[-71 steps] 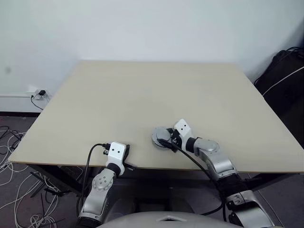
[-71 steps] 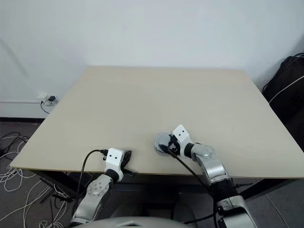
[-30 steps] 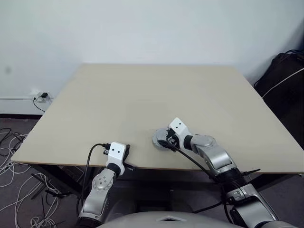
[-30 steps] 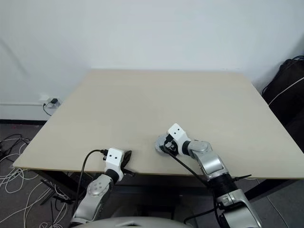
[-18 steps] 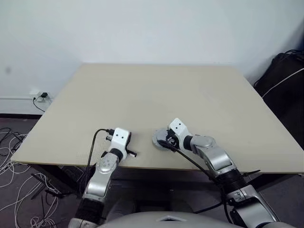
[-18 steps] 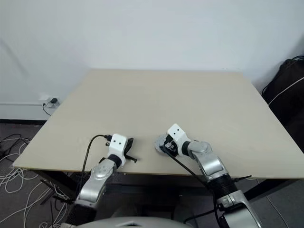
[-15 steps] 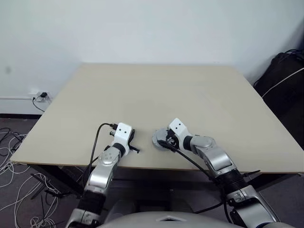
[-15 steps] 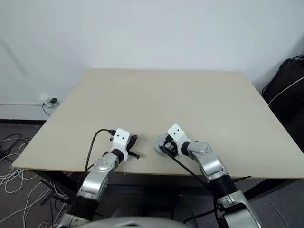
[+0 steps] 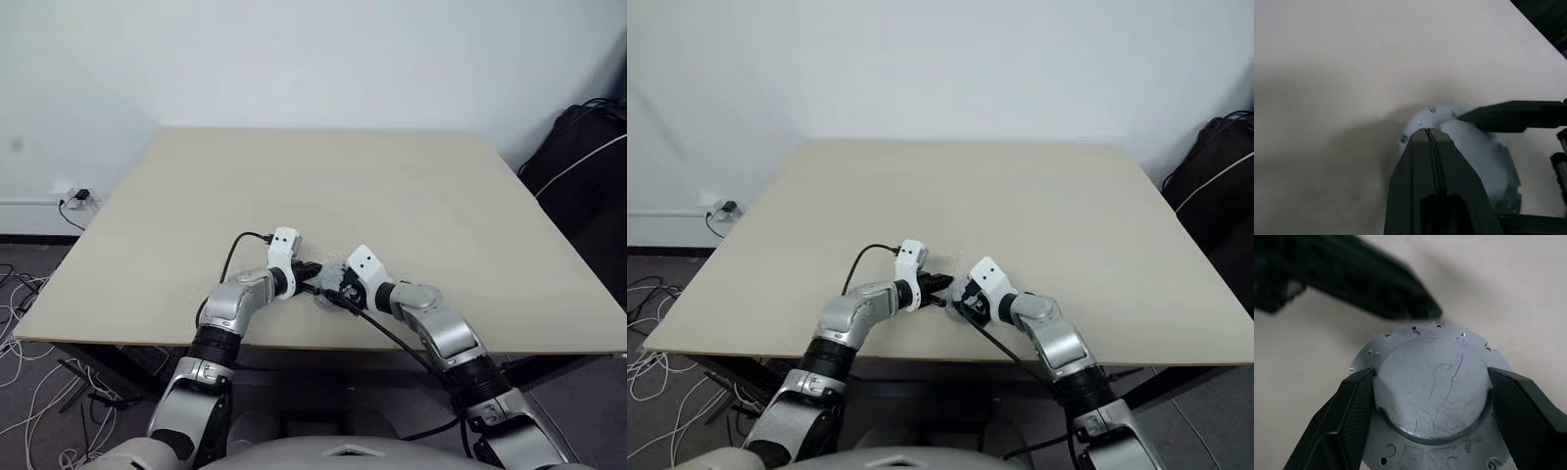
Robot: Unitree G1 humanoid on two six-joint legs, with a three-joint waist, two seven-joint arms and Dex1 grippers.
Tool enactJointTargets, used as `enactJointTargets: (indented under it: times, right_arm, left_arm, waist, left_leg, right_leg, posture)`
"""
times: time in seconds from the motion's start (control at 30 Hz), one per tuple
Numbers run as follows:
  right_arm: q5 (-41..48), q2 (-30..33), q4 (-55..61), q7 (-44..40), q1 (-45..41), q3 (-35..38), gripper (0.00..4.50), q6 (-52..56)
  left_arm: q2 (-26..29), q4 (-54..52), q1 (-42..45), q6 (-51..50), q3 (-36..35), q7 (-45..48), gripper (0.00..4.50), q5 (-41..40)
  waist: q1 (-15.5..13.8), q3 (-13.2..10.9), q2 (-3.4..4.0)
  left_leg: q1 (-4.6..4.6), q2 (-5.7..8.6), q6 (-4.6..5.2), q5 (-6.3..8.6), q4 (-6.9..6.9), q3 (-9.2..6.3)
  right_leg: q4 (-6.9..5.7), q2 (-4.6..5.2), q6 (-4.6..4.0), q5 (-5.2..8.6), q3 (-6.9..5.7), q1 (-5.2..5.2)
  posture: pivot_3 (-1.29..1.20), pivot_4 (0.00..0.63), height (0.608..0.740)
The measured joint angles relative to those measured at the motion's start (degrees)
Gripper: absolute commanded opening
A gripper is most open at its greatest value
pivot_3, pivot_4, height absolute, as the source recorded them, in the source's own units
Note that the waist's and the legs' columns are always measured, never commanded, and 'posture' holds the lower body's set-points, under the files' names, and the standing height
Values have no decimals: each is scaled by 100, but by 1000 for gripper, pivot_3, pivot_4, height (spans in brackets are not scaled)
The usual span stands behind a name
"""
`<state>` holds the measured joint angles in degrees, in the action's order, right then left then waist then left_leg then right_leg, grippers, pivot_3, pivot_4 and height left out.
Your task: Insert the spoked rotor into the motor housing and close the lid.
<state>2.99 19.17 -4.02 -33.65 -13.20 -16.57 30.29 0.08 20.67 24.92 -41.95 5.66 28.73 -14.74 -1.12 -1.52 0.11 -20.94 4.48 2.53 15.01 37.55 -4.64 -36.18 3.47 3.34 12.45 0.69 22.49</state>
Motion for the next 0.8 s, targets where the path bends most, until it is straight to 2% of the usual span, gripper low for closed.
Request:
enactJointTargets:
  times: [0.8]
  right_arm:
    - [16, -2, 138, 79, 101, 26, 3271, 109]
  left_arm:
    - [42, 78, 341, -612, 355, -113, 0, 256]
  waist:
    - [-15, 37, 13]
  left_leg:
    - [2, 2, 9, 6, -7, -4]
  right_leg:
    - [24, 4, 9, -2, 0, -12]
  posture:
    - [0, 0, 740]
